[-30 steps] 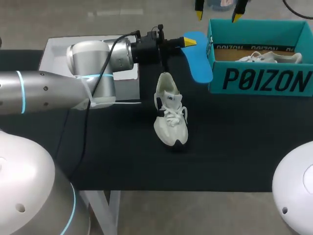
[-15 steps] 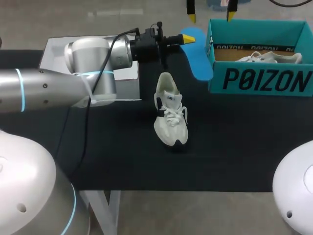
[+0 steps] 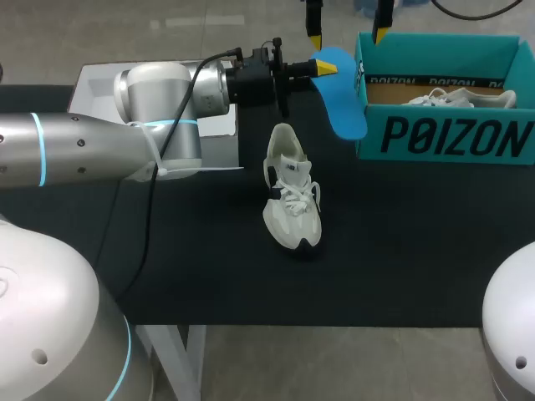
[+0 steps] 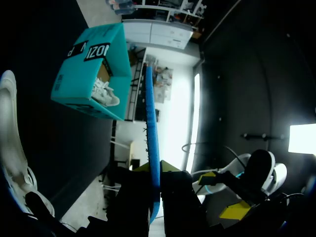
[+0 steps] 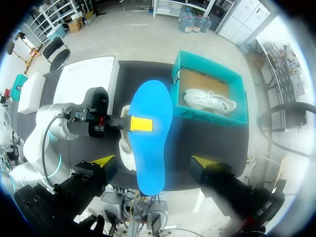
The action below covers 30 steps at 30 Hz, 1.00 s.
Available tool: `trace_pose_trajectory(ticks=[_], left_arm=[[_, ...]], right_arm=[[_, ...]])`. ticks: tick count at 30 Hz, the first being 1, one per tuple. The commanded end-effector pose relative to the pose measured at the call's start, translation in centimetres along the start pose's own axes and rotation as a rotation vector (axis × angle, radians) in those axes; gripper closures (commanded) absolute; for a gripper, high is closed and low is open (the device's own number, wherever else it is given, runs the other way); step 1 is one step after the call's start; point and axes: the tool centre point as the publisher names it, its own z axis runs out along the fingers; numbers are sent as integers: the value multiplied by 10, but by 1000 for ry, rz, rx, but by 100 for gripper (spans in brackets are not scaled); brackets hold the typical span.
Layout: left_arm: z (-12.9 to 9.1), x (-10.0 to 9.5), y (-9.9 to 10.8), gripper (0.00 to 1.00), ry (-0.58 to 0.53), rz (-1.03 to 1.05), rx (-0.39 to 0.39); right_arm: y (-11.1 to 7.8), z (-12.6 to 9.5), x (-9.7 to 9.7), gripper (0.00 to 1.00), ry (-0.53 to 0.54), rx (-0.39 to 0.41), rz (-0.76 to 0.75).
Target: Take the shoe out of the shoebox, open the shoe tongue, remove and reinsert the insole, then place the shoe into the shoebox
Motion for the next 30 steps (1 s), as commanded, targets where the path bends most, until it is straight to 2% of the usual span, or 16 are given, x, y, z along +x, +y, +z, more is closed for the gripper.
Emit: trace_pose_trajectory(ticks=[1, 30], left_arm=[[0, 1, 2, 100, -16, -3, -1], [-1, -1, 2, 100, -25, -8, 7]], right_arm=[[4, 1, 3, 0, -6, 10, -10], [-4, 5, 5, 0, 4, 21, -45]])
